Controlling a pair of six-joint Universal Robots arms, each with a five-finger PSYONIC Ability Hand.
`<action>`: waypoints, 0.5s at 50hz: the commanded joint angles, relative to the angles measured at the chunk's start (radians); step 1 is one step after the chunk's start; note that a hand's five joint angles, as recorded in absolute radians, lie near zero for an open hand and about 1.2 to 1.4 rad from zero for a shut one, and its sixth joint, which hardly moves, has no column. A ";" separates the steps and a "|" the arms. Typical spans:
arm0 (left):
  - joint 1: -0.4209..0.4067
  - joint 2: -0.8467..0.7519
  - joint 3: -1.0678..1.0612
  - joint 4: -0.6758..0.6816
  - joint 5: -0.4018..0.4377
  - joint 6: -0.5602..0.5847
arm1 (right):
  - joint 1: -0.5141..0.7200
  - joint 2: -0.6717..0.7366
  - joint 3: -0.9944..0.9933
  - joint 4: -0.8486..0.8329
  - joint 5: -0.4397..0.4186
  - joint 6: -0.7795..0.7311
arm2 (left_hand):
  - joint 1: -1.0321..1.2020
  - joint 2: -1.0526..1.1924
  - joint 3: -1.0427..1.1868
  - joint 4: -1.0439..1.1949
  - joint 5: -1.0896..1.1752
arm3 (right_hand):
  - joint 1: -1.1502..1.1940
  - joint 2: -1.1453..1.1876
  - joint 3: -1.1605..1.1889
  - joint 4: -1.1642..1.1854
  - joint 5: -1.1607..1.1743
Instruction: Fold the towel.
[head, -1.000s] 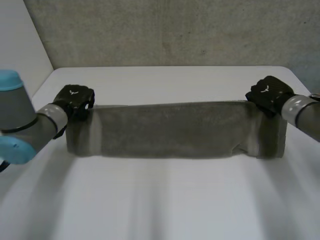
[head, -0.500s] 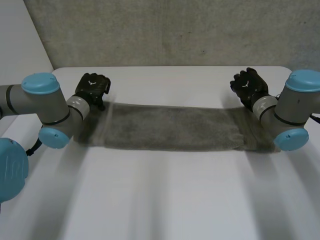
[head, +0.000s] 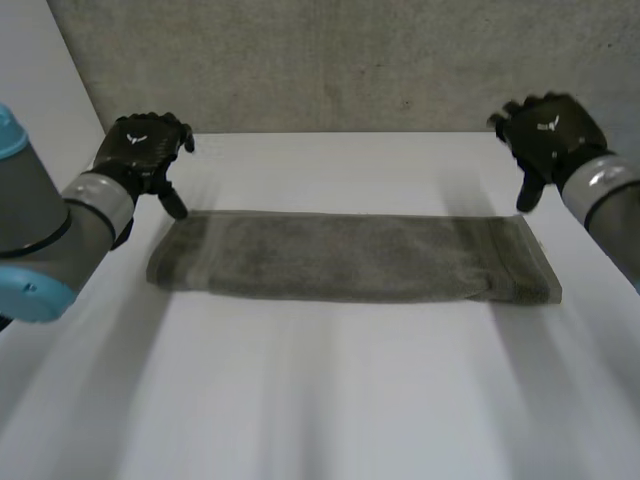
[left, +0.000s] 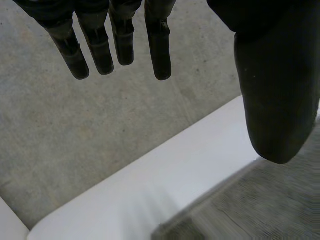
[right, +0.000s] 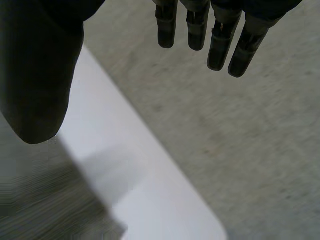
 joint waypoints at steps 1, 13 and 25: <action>0.001 0.102 -0.226 0.092 0.001 -0.024 | -0.008 -0.036 0.142 0.109 -0.016 -0.024 | -0.053 -0.055 -0.060 -0.067 -0.020 | -0.054 -0.080 -0.068 -0.074 -0.056; 0.015 0.070 -0.364 0.233 0.004 -0.094 | -0.124 0.168 0.232 -0.047 -0.039 -0.092 | -0.053 -0.055 -0.060 -0.067 -0.020 | 0.205 0.179 0.192 0.185 0.204; 0.016 0.060 -0.361 0.236 0.004 -0.096 | -0.146 0.298 0.186 -0.134 -0.045 -0.090 | -0.056 -0.057 -0.063 -0.070 -0.023 | 0.827 0.800 0.813 0.806 0.825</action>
